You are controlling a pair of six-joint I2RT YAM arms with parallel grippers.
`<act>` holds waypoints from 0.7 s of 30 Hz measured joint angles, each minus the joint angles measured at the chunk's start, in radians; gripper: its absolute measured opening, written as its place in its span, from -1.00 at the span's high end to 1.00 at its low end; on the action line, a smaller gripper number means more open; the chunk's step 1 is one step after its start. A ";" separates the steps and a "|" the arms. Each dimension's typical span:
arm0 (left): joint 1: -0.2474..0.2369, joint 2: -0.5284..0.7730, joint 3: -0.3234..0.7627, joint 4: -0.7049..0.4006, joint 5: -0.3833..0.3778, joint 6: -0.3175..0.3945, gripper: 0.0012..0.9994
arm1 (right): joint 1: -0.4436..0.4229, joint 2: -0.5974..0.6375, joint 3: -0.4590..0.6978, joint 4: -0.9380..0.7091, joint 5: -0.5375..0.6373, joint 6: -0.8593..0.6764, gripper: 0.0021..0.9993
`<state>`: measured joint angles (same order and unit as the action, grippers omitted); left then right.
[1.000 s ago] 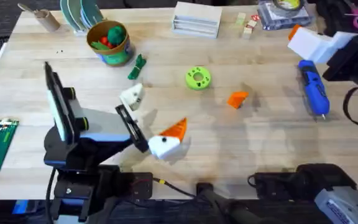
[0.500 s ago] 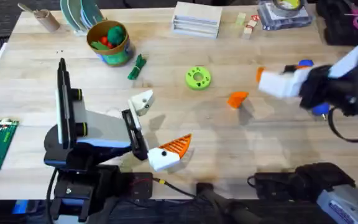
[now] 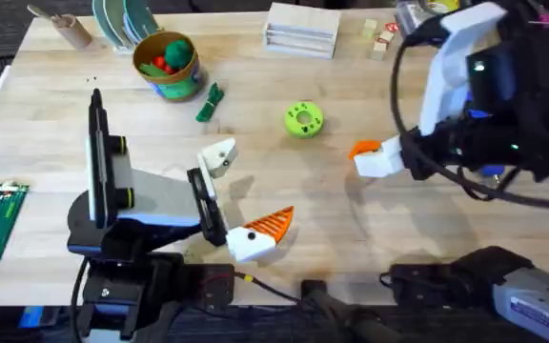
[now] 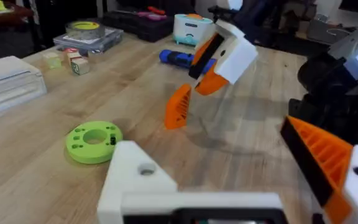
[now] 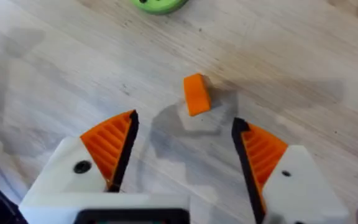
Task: Pick up the gripper from the table and insert it into the empty holder that is missing its gripper. Then pick up a screw, insert it into the mounting hole, and use the screwdriver to tighten it. Finally, clean up the table by picking up the vegetable and placing it into the bucket.
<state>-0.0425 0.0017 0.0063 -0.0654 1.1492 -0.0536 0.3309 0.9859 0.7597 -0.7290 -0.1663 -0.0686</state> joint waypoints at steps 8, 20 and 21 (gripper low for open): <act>0.000 0.000 0.000 0.000 0.000 0.000 -0.99 | 0.000 0.146 0.000 0.067 0.010 -0.056 -0.91; 0.000 0.000 0.000 0.000 0.000 0.000 -0.99 | 0.000 0.210 0.000 0.115 0.013 -0.136 -0.66; 0.000 0.000 0.000 0.000 0.000 0.000 -0.99 | 0.000 0.215 0.000 0.116 0.014 -0.142 -0.61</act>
<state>-0.0425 0.0017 0.0063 -0.0656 1.1492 -0.0536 0.3309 1.2013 0.7597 -0.6134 -0.1526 -0.2111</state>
